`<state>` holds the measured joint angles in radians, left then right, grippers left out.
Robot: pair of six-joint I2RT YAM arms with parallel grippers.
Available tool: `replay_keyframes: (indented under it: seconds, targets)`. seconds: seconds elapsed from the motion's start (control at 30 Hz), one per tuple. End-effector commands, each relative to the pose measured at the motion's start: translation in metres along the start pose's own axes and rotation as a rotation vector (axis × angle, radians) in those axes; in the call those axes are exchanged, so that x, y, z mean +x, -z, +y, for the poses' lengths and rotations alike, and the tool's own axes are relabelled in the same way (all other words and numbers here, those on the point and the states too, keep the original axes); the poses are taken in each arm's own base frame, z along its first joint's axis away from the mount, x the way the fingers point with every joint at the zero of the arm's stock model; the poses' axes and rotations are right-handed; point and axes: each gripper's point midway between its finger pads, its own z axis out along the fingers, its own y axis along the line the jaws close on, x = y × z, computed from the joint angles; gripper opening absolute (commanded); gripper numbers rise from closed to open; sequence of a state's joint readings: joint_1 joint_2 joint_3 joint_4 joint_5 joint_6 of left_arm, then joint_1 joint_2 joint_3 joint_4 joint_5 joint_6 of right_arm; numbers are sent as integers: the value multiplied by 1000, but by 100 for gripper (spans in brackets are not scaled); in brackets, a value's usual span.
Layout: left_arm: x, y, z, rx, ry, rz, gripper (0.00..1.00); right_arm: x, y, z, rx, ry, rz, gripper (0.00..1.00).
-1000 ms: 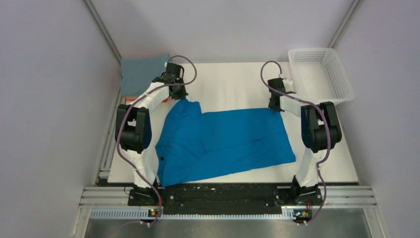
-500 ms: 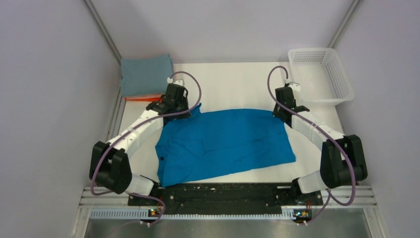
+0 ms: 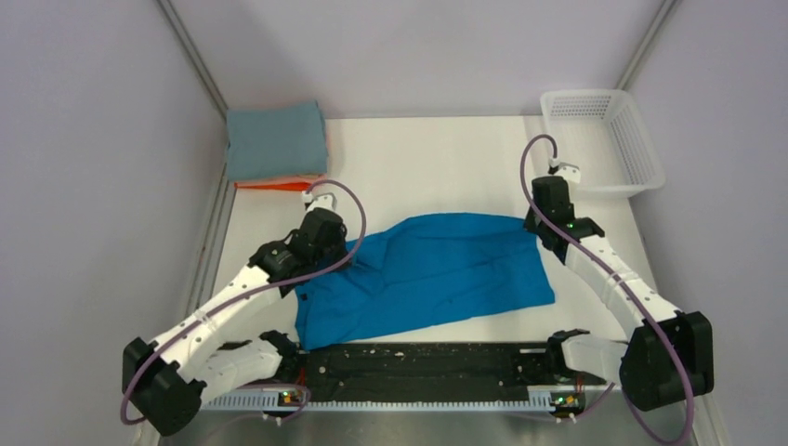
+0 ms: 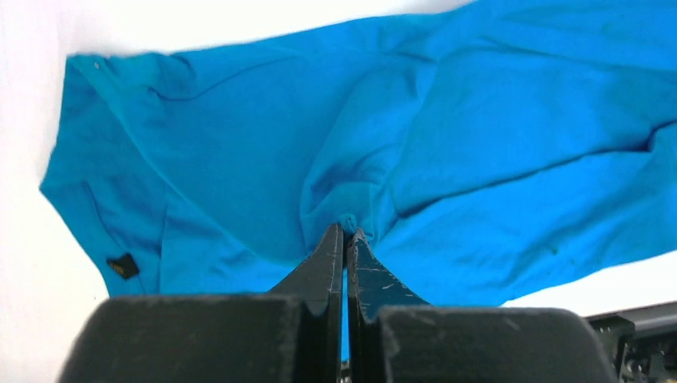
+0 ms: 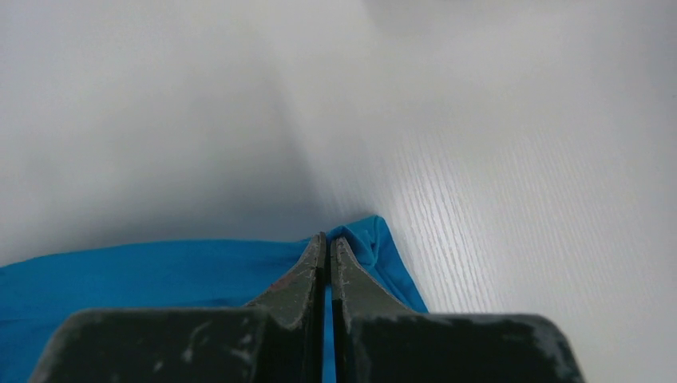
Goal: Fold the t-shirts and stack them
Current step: Fold the other side of the tshirt into a rectangle
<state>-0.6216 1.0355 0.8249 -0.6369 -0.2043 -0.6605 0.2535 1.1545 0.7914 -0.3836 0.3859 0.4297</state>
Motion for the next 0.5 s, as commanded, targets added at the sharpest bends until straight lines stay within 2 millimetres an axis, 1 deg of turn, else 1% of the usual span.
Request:
replay_keyframes:
  seconds: [0.0, 0.1, 0.23, 0.3, 0.37, 0.47]
  targets:
    - [22, 18, 7, 13, 71, 32, 0, 3, 5, -9, 35, 29, -1, 0]
    - [31, 31, 12, 17, 104, 46, 0, -1, 7, -10, 44, 36, -6, 0]
    - [37, 46, 17, 35, 140, 42, 0, -5, 10, -18, 78, 48, -25, 0]
    - [37, 54, 18, 42, 166, 36, 0, -8, 11, -22, 90, 47, -33, 0]
    - [35, 63, 15, 70, 183, 29, 0, -11, 13, -25, 94, 49, -36, 0]
    - [36, 69, 13, 97, 187, 32, 0, -20, 15, -27, 99, 49, -54, 0]
